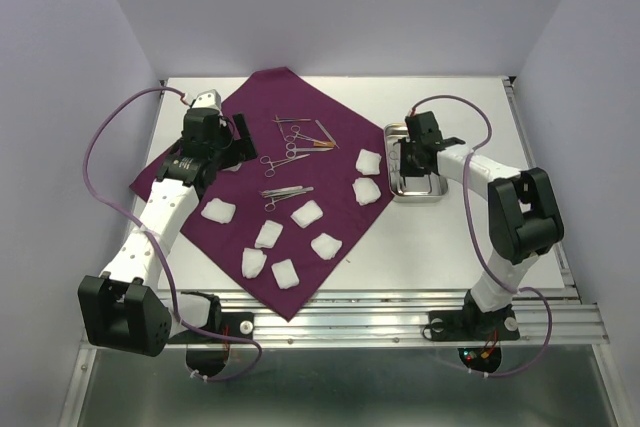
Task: Prepare the surgical pack
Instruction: Place the medical item in the container, then pick up the medical item from the surgical kit.
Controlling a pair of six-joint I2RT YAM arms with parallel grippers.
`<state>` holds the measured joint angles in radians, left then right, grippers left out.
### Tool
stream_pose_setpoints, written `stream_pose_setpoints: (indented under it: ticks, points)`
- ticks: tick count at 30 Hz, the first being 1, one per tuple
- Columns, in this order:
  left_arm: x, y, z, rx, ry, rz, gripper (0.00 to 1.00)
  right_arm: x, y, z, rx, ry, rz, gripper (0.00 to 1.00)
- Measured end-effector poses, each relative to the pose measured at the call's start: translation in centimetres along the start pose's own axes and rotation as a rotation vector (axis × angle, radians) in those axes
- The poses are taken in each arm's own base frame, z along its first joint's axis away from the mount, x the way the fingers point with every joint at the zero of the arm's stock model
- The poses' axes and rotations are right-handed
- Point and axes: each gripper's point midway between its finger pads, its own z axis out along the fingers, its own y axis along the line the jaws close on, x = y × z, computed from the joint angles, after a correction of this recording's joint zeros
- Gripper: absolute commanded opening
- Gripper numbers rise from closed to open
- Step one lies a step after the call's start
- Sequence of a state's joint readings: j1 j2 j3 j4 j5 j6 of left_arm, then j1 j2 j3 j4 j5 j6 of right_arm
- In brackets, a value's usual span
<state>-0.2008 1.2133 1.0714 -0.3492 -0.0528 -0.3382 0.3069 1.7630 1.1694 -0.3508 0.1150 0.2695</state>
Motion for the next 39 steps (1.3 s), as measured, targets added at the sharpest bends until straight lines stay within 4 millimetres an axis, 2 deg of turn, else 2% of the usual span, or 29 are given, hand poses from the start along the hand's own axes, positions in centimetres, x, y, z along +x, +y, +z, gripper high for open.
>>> stream_pose_setpoints:
  ticks: [4, 7, 18, 26, 30, 33, 36, 39]
  points:
    - [0.0, 0.0, 0.0, 0.0, 0.0, 0.0, 0.99, 0.7, -0.2, 0.2, 0.003, 0.015, -0.004, 0.25]
    - [0.0, 0.0, 0.0, 0.0, 0.0, 0.0, 0.99, 1.0, -0.3, 0.2, 0.005, 0.022, -0.006, 0.31]
    - [0.0, -0.1, 0.0, 0.004, 0.002, 0.0, 0.99, 0.8, -0.3, -0.5, 0.002, 0.016, -0.014, 0.35]
    - [0.7, 0.2, 0.2, -0.003, 0.017, 0.001, 0.99, -2.0, 0.9, -3.8, -0.047, -0.071, -0.029, 0.45]
    - [0.7, 0.2, 0.2, -0.003, 0.017, -0.001, 0.99, -3.4, 3.3, -5.0, -0.081, -0.114, -0.084, 0.47]
    - [0.7, 0.2, 0.2, -0.003, 0.017, -0.004, 0.99, -3.9, 6.0, -6.0, -0.116, -0.138, -0.144, 0.48]
    - [0.7, 0.2, 0.2, -0.005, 0.017, -0.009, 0.99, -3.9, 9.6, -6.9, -0.165, -0.158, -0.226, 0.5]
    - [0.7, 0.3, 0.2, -0.011, 0.014, -0.011, 0.99, -3.4, 13.5, -6.7, -0.208, -0.158, -0.313, 0.54]
